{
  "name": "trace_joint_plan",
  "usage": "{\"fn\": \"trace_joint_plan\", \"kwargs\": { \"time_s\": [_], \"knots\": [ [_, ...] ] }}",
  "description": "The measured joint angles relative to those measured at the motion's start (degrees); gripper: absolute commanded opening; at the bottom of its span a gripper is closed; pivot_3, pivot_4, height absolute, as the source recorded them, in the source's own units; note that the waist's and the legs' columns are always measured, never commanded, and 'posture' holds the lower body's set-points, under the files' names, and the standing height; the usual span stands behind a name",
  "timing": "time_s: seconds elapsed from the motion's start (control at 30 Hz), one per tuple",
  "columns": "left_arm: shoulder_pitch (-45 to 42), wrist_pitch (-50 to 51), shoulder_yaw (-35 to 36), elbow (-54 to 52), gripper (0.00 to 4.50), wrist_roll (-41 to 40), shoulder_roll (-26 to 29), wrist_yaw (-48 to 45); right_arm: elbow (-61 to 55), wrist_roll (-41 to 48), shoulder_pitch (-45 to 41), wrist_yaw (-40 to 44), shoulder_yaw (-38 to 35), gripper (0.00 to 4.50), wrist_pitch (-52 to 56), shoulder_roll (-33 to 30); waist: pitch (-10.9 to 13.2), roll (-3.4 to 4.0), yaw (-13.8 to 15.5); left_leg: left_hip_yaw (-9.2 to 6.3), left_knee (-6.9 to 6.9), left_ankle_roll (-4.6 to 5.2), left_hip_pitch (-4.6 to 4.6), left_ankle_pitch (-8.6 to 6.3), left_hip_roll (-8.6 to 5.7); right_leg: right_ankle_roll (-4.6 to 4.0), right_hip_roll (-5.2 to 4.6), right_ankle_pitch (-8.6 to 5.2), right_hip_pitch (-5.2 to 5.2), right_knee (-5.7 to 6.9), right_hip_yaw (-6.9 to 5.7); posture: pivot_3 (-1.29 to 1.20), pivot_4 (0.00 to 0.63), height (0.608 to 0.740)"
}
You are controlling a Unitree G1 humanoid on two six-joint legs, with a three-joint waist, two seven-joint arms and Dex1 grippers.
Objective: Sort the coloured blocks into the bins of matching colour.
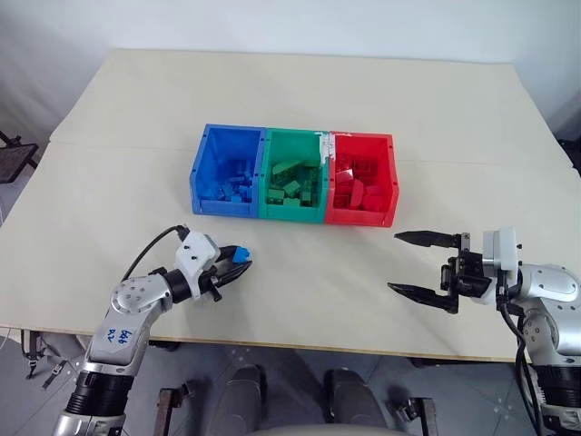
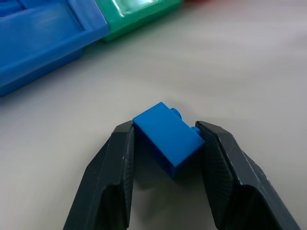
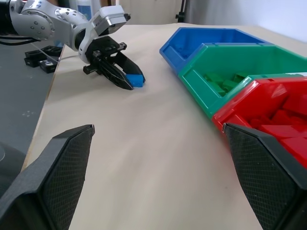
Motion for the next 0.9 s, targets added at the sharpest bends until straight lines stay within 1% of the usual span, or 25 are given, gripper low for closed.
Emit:
{"fn": "trace_joint_plan", "kwargs": {
  "time_s": [0.1,0.2,0.27,0.3,0.4,0.47,0.57,0.63,0.7,0.83,0.9],
  "knots": [
    [-1.45,-2.31,2.24,0.59,1.58,-2.71,-0.49,-1.49,0.35,-0.08,-0.45,-0.01,0.07,4.50,-0.03,0.18,0.00,0.00,0.00,0.00,0.00,-0.01,-0.01,0.01,0.01,0.00,0.01,0.00,0.00,0.00,-0.01,0.00,0.150,0.740],
    [-6.90,-2.83,4.94,0.94,1.58,-7.38,-0.38,-4.45,1.14,-0.23,-1.38,-0.01,0.27,4.50,-0.04,0.69,0.00,0.00,0.19,-0.06,0.05,-0.02,-0.02,0.02,-0.02,0.00,-0.01,0.00,0.03,0.02,-0.08,0.00,0.150,0.740],
    [-12.50,-2.63,5.80,2.20,1.58,-8.61,0.53,-5.52,1.49,-0.29,-2.08,0.01,0.52,4.50,-0.09,0.89,0.00,0.00,0.24,-0.09,0.06,-0.01,-0.02,0.02,-0.06,0.01,-0.01,0.01,0.04,0.03,-0.09,0.00,0.150,0.740],
    [-15.87,-2.92,5.64,4.61,1.58,-8.05,0.83,-5.57,1.77,-0.33,-2.24,0.03,0.61,4.50,-0.12,0.94,0.00,0.00,0.28,-0.09,0.06,-0.01,-0.01,0.03,-0.09,0.01,-0.01,0.01,0.05,0.06,-0.10,0.00,0.150,0.740],
    [-24.98,-6.31,4.67,15.65,1.58,-2.88,0.98,-2.93,2.31,-0.43,-2.74,-0.07,0.72,4.50,-0.31,1.38,0.00,0.00,0.14,-0.07,0.06,0.00,0.00,0.03,-0.10,0.02,0.01,0.01,0.04,0.08,-0.10,0.00,0.150,0.740],
    [-30.97,-8.35,3.85,25.36,1.58,0.40,0.17,-0.16,3.13,-0.73,-3.17,-0.28,0.59,4.50,-0.90,1.47,0.01,-0.03,0.07,-0.06,0.06,0.00,-0.05,0.03,-0.10,0.03,0.02,0.01,-0.01,0.07,-0.11,0.00,0.150,0.740],
    [-37.90,-11.14,3.36,36.05,1.58,2.91,-1.27,1.89,3.72,-0.79,-3.48,-0.68,0.30,4.50,-1.25,1.48,0.02,-0.05,-0.08,-0.01,0.06,0.00,-0.06,0.03,-0.10,0.03,0.02,0.01,-0.05,0.11,-0.11,0.00,0.150,0.740],
    [-40.14,-12.91,2.93,39.86,2.33,3.48,-1.84,1.46,3.75,-0.78,-3.48,-0.86,0.24,4.50,-1.30,1.48,0.02,-0.05,-0.20,0.03,0.02,0.00,-0.07,0.03,-0.08,0.04,0.01,0.01,-0.06,0.16,-0.11,0.00,0.150,0.740],
    [-40.41,-13.75,2.70,41.43,2.93,3.41,-1.99,-0.23,3.72,-0.75,-3.31,-1.22,0.17,4.50,-1.32,1.50,0.02,-0.05,-0.32,0.05,-0.03,0.00,-0.07,0.03,-0.07,0.04,0.02,0.01,-0.09,0.20,-0.11,0.00,0.150,0.740],
    [-39.44,-13.63,2.56,40.74,4.15,2.63,-1.44,-4.58,3.32,-0.70,-2.30,-1.89,0.20,4.50,-1.33,1.92,0.02,-0.05,-0.18,0.05,0.01,0.00,-0.12,0.03,-0.07,0.04,0.00,0.01,-0.10,0.19,-0.12,0.00,0.150,0.740],
    [-36.81,-13.58,2.69,37.08,4.15,2.00,0.13,-6.39,3.00,-0.70,-1.86,-1.96,0.15,4.50,-1.42,1.97,0.02,-0.05,-0.34,0.06,0.01,0.01,-0.11,0.03,-0.05,0.04,0.01,0.01,-0.10,0.19,-0.10,0.00,0.150,0.740]
  ]
}}
